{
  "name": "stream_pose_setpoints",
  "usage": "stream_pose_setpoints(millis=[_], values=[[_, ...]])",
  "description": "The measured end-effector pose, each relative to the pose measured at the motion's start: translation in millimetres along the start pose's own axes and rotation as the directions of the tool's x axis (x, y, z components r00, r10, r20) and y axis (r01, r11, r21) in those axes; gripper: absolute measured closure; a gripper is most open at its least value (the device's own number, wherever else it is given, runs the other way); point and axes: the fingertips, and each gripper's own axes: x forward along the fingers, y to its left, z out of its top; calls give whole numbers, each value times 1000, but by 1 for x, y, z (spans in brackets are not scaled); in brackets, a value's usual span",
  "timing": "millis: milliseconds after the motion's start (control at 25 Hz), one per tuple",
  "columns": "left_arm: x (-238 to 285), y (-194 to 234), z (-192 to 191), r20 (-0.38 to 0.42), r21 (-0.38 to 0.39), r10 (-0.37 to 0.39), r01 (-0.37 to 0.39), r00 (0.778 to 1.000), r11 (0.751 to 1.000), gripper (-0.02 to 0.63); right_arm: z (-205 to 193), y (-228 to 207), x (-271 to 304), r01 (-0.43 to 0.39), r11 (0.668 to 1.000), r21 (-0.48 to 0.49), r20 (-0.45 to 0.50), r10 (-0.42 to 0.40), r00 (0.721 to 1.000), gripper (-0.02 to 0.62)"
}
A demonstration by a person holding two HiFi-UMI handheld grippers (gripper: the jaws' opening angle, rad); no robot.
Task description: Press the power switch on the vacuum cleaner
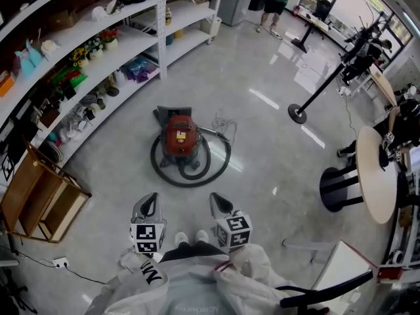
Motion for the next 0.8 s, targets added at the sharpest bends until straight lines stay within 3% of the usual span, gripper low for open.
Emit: stream_pose_setpoints(millis=[800], values=[[17,-45,18,20,22,35,-35,999,999,606,7,-34,-4,-72,997,-1,27,72,997,595]])
